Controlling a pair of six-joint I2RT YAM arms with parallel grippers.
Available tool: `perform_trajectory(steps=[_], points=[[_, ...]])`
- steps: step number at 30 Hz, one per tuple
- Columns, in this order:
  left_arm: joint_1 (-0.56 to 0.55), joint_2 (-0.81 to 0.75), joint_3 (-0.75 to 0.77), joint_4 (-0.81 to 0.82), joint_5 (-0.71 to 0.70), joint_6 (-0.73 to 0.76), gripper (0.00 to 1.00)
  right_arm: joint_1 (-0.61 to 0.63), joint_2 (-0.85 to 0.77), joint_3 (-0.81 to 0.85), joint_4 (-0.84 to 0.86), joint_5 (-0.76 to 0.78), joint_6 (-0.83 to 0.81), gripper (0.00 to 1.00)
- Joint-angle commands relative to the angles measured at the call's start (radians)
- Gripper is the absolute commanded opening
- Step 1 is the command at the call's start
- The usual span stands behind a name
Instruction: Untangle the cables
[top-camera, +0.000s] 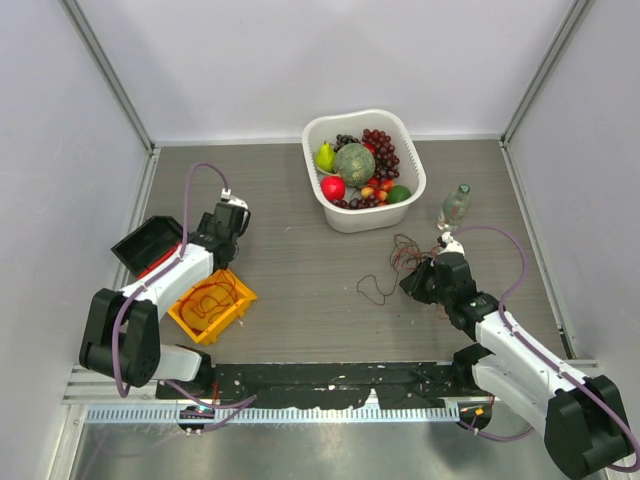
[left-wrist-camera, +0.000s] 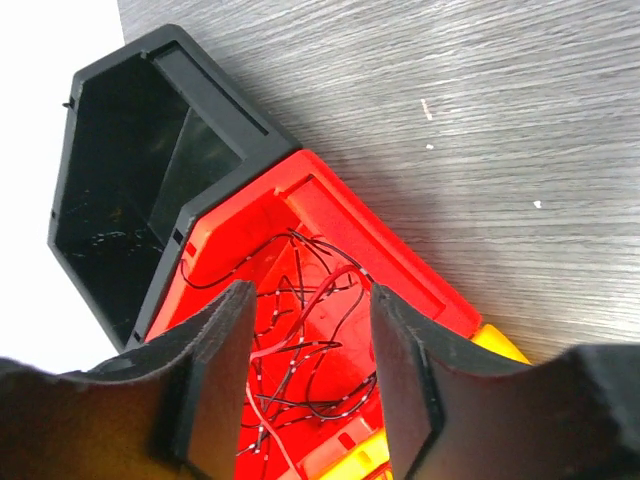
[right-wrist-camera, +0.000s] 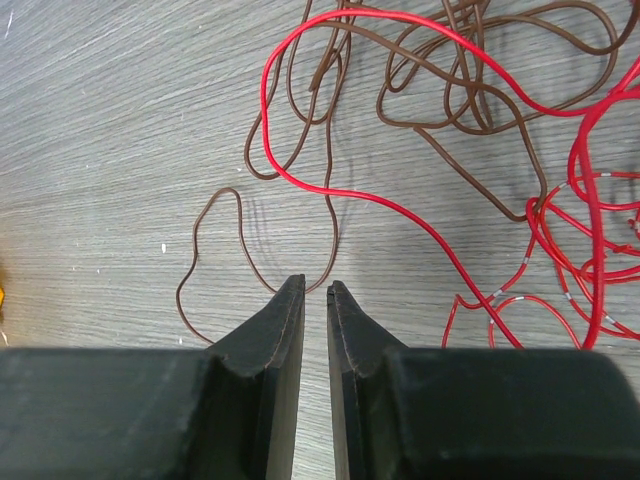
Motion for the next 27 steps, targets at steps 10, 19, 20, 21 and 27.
perform_trajectory(steps=[10, 19, 20, 21, 27], points=[[0.005, -0.016, 0.017, 0.024, -0.081, 0.036, 0.4, -0.003, -0.027, 0.003, 0.036, -0.015, -0.017, 0.2], [0.009, -0.038, 0.047, -0.034, -0.064, 0.01, 0.0, -0.003, -0.043, 0.002, 0.028, -0.012, -0.011, 0.21], [0.01, -0.063, 0.049, -0.043, -0.061, 0.001, 0.0, -0.001, -0.044, 0.003, 0.024, -0.012, -0.011, 0.21], [0.007, -0.092, 0.052, -0.066, -0.055, -0.016, 0.0, -0.003, -0.047, 0.003, 0.024, -0.012, -0.013, 0.21], [-0.007, -0.33, 0.098, -0.264, -0.046, -0.257, 0.0, -0.003, -0.032, 0.003, 0.028, -0.004, -0.013, 0.2]])
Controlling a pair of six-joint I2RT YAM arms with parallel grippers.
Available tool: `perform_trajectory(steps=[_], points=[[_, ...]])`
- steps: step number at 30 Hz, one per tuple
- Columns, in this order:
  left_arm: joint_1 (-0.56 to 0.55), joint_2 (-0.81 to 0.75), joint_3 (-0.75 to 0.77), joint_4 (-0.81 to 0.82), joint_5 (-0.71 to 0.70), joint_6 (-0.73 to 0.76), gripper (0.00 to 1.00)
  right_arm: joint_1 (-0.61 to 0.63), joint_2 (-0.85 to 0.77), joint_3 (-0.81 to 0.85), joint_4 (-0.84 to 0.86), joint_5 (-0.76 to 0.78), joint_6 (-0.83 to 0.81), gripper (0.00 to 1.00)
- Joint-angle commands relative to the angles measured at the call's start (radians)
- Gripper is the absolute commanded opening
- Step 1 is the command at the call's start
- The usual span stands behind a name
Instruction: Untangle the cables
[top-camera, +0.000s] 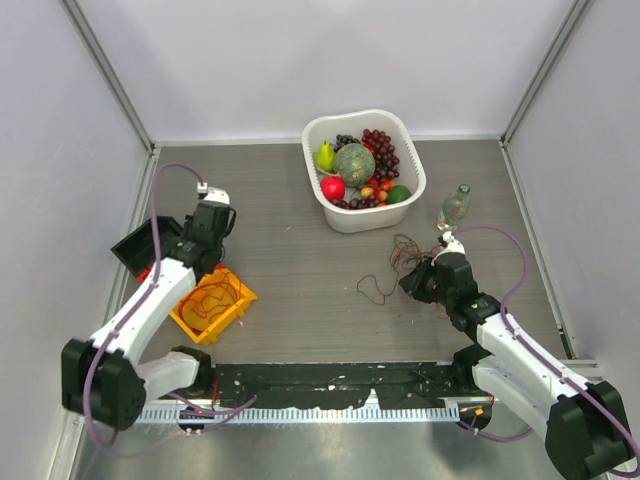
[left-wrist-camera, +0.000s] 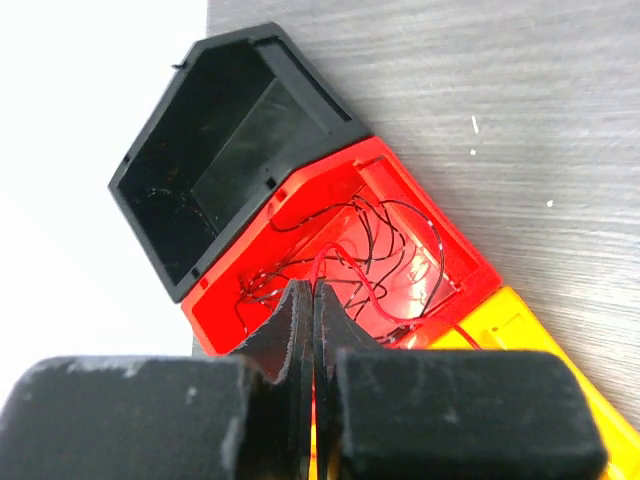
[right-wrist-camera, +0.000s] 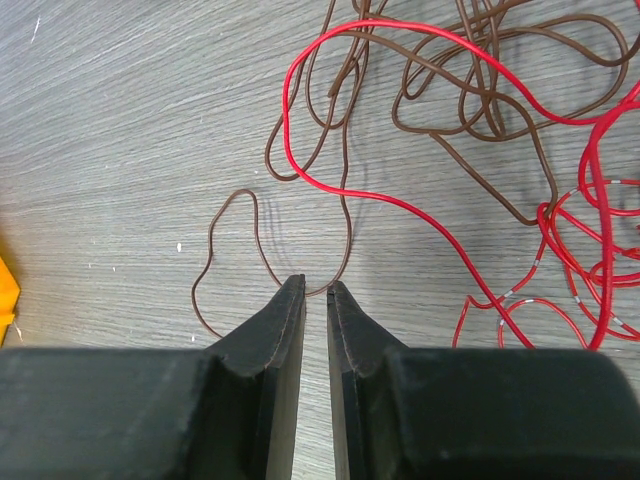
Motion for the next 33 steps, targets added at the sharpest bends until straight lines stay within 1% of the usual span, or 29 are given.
perform_trajectory(steps=[1, 2, 4, 8, 9, 11, 12, 15, 16, 18, 21, 24, 27, 29, 30, 31, 32, 33], points=[[-0.009, -0.174, 0.061, -0.167, 0.006, -0.247, 0.0, -0.003, 0.012, 0.005, 0.03, 0.01, -0.013, 0.2], [-0.009, -0.193, 0.063, -0.21, 0.018, -0.305, 0.0, -0.003, 0.019, 0.005, 0.032, 0.011, -0.013, 0.21], [-0.012, -0.236, 0.068, -0.272, 0.056, -0.374, 0.0, -0.004, 0.031, 0.009, 0.032, 0.013, -0.014, 0.21], [-0.027, -0.305, 0.103, -0.402, 0.021, -0.575, 0.0, -0.004, 0.042, 0.013, 0.032, 0.016, -0.017, 0.2], [-0.027, -0.319, 0.118, -0.45, 0.021, -0.676, 0.0, -0.004, 0.042, 0.014, 0.029, 0.013, -0.014, 0.2], [-0.027, -0.313, 0.13, -0.472, 0.133, -0.71, 0.0, -0.004, 0.04, 0.02, 0.021, 0.018, -0.014, 0.2], [-0.027, -0.299, 0.137, -0.488, 0.18, -0.752, 0.0, -0.004, 0.037, 0.02, 0.018, 0.019, -0.013, 0.2], [-0.027, -0.261, 0.095, -0.538, 0.248, -0.916, 0.0, -0.004, 0.031, 0.026, 0.007, 0.025, -0.013, 0.2], [-0.027, -0.256, 0.06, -0.538, 0.241, -0.963, 0.0, -0.004, 0.031, 0.031, 0.0, 0.025, -0.013, 0.21], [-0.026, -0.268, -0.001, -0.548, 0.166, -1.077, 0.0, -0.004, 0.025, 0.037, -0.016, 0.025, -0.01, 0.2], [-0.023, -0.305, -0.067, -0.522, 0.064, -1.183, 0.0, -0.004, 0.006, 0.036, -0.026, 0.024, -0.004, 0.2], [0.002, -0.296, -0.104, -0.521, 0.044, -1.253, 0.0, -0.004, -0.009, 0.039, -0.04, 0.021, 0.001, 0.2], [0.014, -0.28, -0.129, -0.533, 0.053, -1.315, 0.0, -0.004, -0.012, 0.055, -0.066, 0.016, -0.001, 0.2], [0.019, -0.285, -0.139, -0.568, 0.037, -1.365, 0.0, -0.004, -0.015, 0.068, -0.084, 0.019, -0.002, 0.2], [0.02, -0.297, -0.138, -0.588, 0.018, -1.391, 0.04, -0.004, -0.014, 0.072, -0.091, 0.027, -0.002, 0.21], [0.02, -0.314, -0.135, -0.596, 0.006, -1.399, 0.18, -0.004, -0.015, 0.085, -0.109, 0.039, -0.001, 0.2], [0.022, -0.34, -0.133, -0.596, -0.003, -1.401, 0.42, -0.004, -0.014, 0.091, -0.118, 0.051, -0.001, 0.21], [0.022, -0.365, -0.132, -0.591, -0.012, -1.401, 0.56, -0.004, -0.012, 0.106, -0.141, 0.1, 0.004, 0.21]])
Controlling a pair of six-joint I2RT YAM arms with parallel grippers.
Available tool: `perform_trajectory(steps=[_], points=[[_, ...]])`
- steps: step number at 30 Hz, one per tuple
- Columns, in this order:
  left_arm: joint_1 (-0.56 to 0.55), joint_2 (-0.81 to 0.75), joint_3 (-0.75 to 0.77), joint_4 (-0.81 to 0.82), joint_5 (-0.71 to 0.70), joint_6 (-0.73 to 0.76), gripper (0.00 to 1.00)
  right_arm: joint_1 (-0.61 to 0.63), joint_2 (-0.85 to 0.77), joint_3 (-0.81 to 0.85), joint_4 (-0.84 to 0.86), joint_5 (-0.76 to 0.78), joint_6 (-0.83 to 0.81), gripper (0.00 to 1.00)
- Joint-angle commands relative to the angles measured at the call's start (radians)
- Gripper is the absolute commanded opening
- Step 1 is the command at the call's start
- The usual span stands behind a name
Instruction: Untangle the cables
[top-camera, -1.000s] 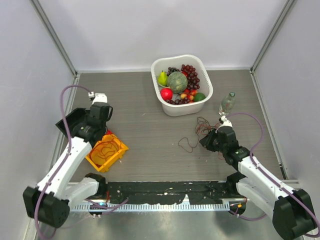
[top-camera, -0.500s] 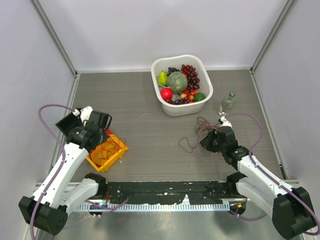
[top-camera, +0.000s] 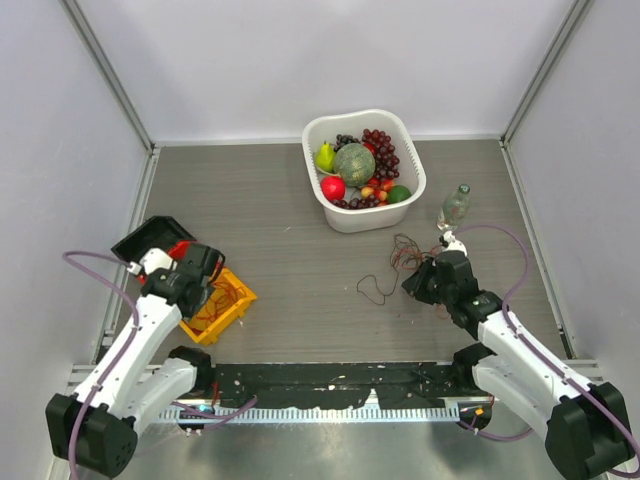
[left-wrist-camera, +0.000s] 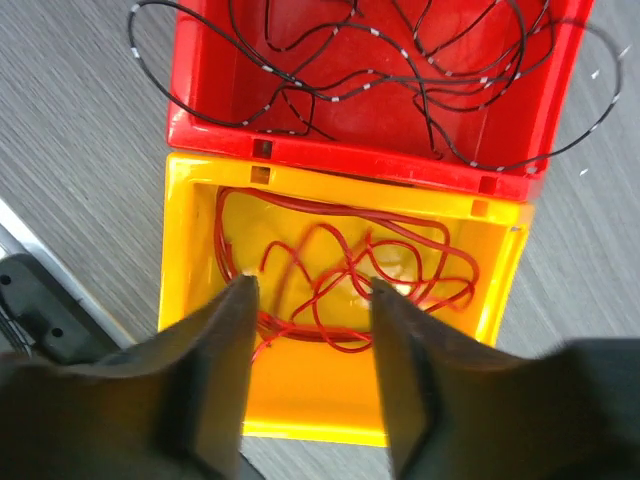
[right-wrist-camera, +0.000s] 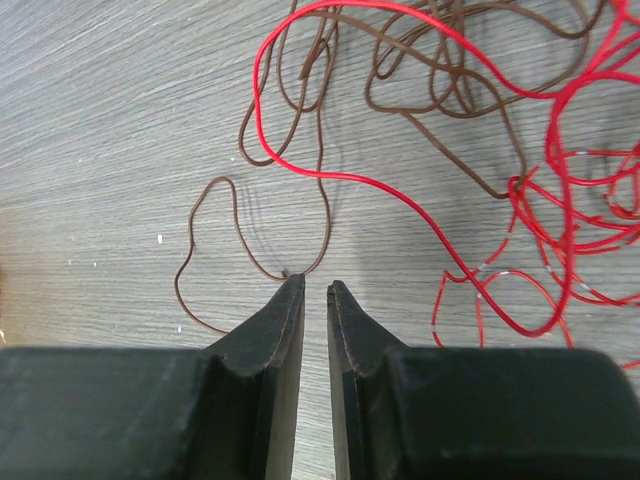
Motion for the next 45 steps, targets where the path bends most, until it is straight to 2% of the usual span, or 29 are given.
perform_trajectory(steps=[1, 3, 7, 11, 13, 15, 19, 21, 23, 27, 29, 34, 37, 42, 45], points=[[0.008, -0.106, 0.009, -0.025, -0.092, -0.107, 0.65, -0.004, -0.016, 0.084, -0.059, 0.12, 0.013, 0.21], [0.008, -0.165, 0.018, 0.027, -0.081, -0.052, 0.71, -0.006, -0.016, 0.105, -0.087, 0.19, 0.017, 0.21], [0.008, -0.232, 0.066, 0.139, -0.012, 0.166, 0.81, -0.022, -0.004, 0.171, -0.152, 0.303, 0.026, 0.21], [0.008, -0.275, 0.112, 0.283, 0.113, 0.413, 0.79, -0.055, 0.033, 0.251, -0.183, 0.343, -0.005, 0.23], [0.008, -0.294, 0.11, 0.382, 0.234, 0.496, 0.77, -0.065, 0.074, 0.275, -0.182, 0.339, -0.028, 0.27], [0.007, -0.288, 0.096, 0.481, 0.42, 0.522, 0.73, -0.076, 0.112, 0.294, -0.185, 0.343, -0.045, 0.31], [-0.012, -0.205, 0.031, 0.712, 0.76, 0.443, 0.68, -0.122, 0.178, 0.306, -0.162, 0.343, -0.052, 0.43], [-0.091, -0.133, -0.006, 0.844, 0.854, 0.435, 0.68, -0.151, 0.212, 0.311, -0.145, 0.316, -0.055, 0.49], [-0.235, -0.047, 0.001, 0.915, 0.817, 0.514, 0.68, -0.177, 0.243, 0.309, -0.128, 0.293, -0.057, 0.52], [-0.589, 0.153, 0.059, 0.972, 0.529, 0.702, 0.72, -0.197, 0.248, 0.28, -0.105, 0.209, -0.057, 0.54], [-0.677, 0.266, 0.078, 1.035, 0.473, 0.725, 0.75, -0.197, 0.231, 0.247, -0.076, 0.161, -0.052, 0.54], [-0.788, 0.54, 0.151, 1.154, 0.433, 0.648, 0.77, -0.197, 0.176, 0.193, -0.067, 0.13, -0.034, 0.54], [-0.797, 0.7, 0.181, 1.196, 0.405, 0.521, 0.76, -0.199, 0.128, 0.171, -0.057, 0.112, -0.032, 0.54], [-0.793, 0.835, 0.198, 1.275, 0.342, 0.296, 0.82, -0.197, 0.08, 0.139, -0.053, 0.084, -0.029, 0.53], [-0.783, 0.892, 0.204, 1.314, 0.332, 0.162, 0.82, -0.196, 0.062, 0.127, -0.047, 0.076, -0.032, 0.52]])
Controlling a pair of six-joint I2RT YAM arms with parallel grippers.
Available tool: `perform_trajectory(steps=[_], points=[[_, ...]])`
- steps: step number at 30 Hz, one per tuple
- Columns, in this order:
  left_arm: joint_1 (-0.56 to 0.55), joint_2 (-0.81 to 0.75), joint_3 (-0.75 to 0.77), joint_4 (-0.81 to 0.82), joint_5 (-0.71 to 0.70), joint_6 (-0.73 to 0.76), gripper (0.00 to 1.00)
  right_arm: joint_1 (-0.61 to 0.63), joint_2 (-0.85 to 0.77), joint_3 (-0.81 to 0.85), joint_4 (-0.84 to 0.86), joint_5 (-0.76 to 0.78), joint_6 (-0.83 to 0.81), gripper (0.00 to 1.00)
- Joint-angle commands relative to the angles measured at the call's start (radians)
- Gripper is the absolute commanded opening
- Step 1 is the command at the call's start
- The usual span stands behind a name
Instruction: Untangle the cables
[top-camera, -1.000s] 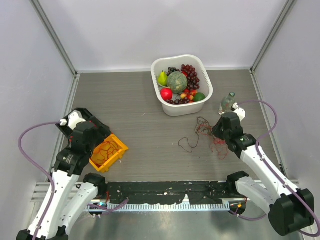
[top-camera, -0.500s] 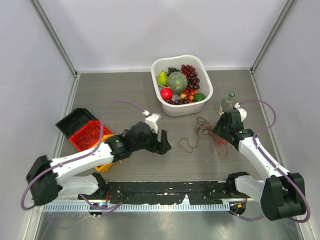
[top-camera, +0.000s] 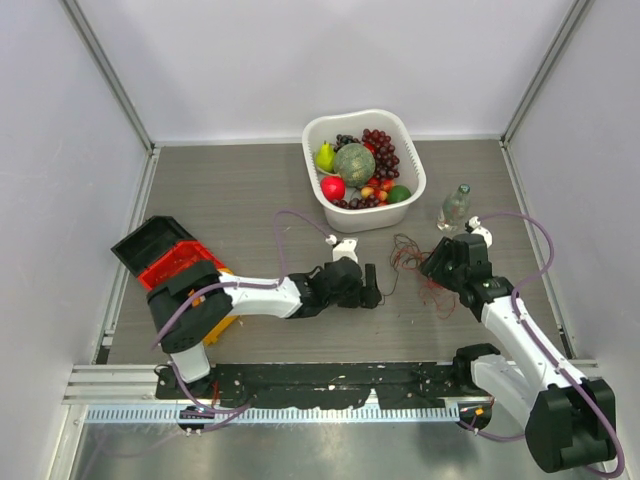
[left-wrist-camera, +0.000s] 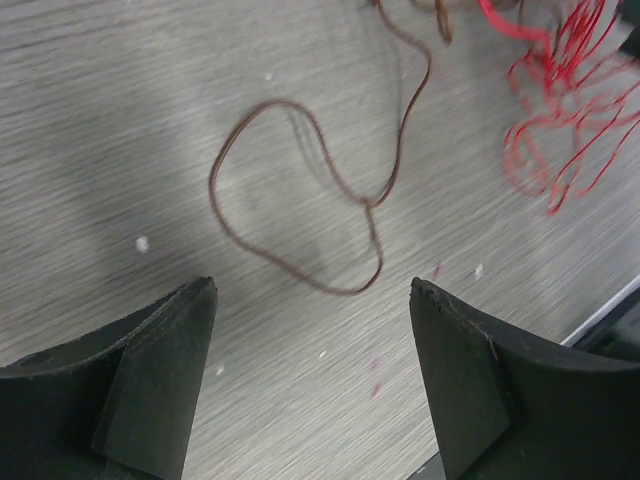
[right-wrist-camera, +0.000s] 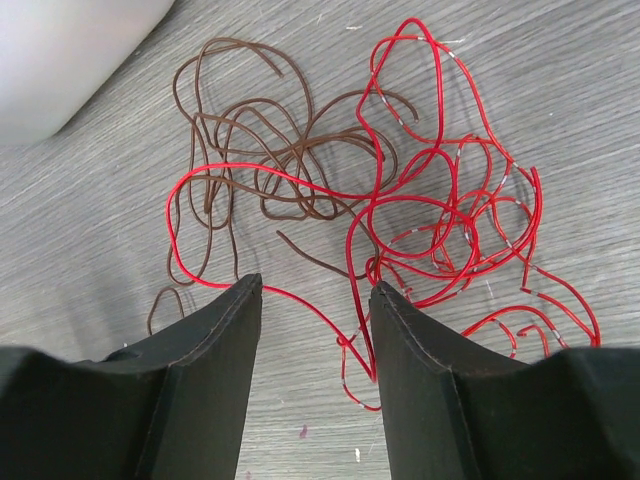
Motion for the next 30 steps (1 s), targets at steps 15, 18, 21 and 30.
perform_trajectory(steps=[15, 18, 21, 30], points=[[0.044, 0.035, -0.024, 0.184, -0.029, -0.178, 0.0, -0.001, 0.011, -0.049, 0.119, -0.043, -0.003, 0.5], [0.044, -0.06, -0.035, 0.168, -0.038, -0.071, 0.0, -0.001, 0.037, -0.049, 0.126, -0.037, 0.0, 0.48], [0.044, -0.207, -0.058, 0.088, -0.089, 0.042, 0.0, -0.001, 0.045, -0.049, 0.119, -0.008, 0.006, 0.48], [0.052, -0.851, -0.016, -0.318, -0.382, 0.472, 0.0, -0.003, 0.089, -0.066, 0.125, 0.119, 0.055, 0.47]])
